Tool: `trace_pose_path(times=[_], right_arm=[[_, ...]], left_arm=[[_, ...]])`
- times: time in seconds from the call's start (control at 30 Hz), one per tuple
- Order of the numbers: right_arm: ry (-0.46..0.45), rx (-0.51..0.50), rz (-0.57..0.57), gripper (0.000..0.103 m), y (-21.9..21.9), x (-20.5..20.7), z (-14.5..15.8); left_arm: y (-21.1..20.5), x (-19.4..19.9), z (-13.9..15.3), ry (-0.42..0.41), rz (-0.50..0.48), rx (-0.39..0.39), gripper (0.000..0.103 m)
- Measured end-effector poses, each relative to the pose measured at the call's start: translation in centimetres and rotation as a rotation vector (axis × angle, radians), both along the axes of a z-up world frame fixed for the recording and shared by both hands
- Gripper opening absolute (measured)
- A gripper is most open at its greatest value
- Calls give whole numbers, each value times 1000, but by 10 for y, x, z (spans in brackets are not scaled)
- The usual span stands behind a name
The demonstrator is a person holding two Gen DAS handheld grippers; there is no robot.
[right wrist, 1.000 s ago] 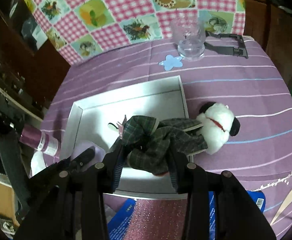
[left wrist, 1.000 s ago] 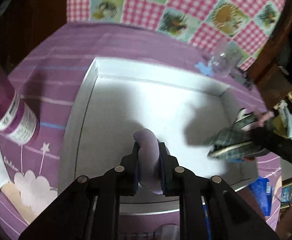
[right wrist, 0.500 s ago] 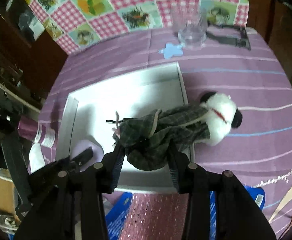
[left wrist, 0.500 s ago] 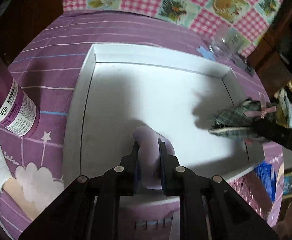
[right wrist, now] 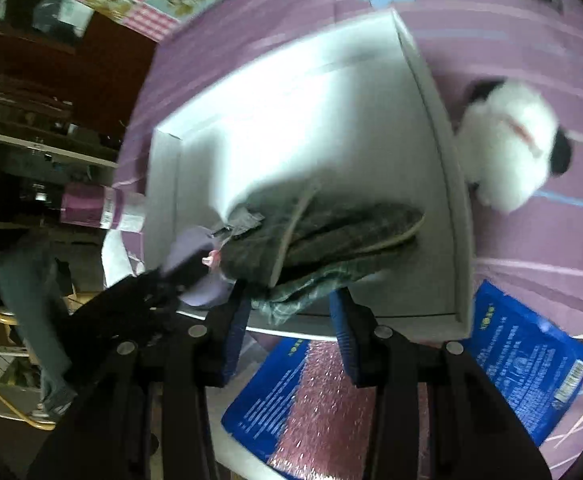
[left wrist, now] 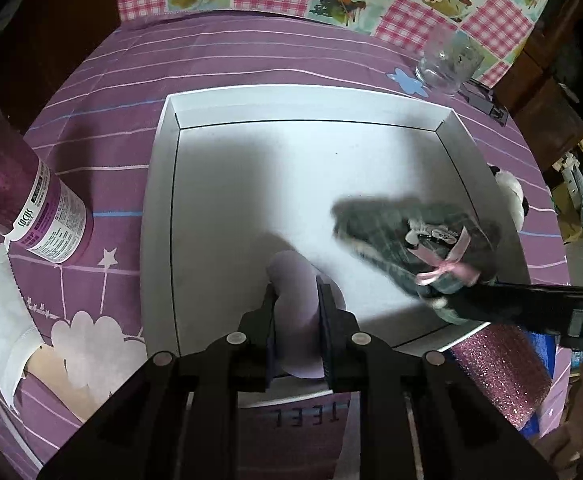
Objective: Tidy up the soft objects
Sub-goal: 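Carry the plaid bag and lavender sponge into the white box tray with both tools, then open both tools to release the bag and sponge, then withdraw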
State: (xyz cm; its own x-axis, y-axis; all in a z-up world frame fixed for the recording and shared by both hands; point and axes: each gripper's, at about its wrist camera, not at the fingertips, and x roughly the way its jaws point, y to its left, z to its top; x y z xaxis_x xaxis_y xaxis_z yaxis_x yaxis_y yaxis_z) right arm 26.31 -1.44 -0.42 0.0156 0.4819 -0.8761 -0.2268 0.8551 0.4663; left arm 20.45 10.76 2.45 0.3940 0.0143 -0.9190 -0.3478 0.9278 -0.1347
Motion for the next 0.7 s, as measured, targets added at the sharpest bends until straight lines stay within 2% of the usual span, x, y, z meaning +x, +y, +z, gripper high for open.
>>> trace_pose_path(times=[0.1, 0.17, 0.3, 0.33, 0.4, 0.53, 0.57, 0.6, 0.7], right_arm=[[-85, -96, -43, 42, -2, -3, 9], [-161, -117, -70, 47, -4, -7, 20], [-245, 52, -78, 65, -16, -12, 50], [-272, 64, -84, 71, -17, -15, 57], [-351, 56, -106, 75, -21, -24, 73], [-433, 63, -123, 78, -19, -46, 94], [-450, 86, -117, 79, -20, -51, 98], [-481, 113, -103, 81, -20, -61, 104], [-554, 105, -59, 82, -13, -78, 115]], left_arm=[[1, -1, 3, -13, 4, 14, 28], [1, -3, 9, -44, 7, 33, 28], [3, -8, 22, -92, 14, 31, 28], [2, -9, 26, -112, 19, 36, 28], [0, -14, 37, -158, 23, 69, 29], [-12, -40, 68, -314, 64, 156, 29], [-15, -49, 74, -350, 68, 171, 32], [-18, -57, 81, -374, 67, 198, 39], [-25, -82, 98, -427, 89, 303, 54]])
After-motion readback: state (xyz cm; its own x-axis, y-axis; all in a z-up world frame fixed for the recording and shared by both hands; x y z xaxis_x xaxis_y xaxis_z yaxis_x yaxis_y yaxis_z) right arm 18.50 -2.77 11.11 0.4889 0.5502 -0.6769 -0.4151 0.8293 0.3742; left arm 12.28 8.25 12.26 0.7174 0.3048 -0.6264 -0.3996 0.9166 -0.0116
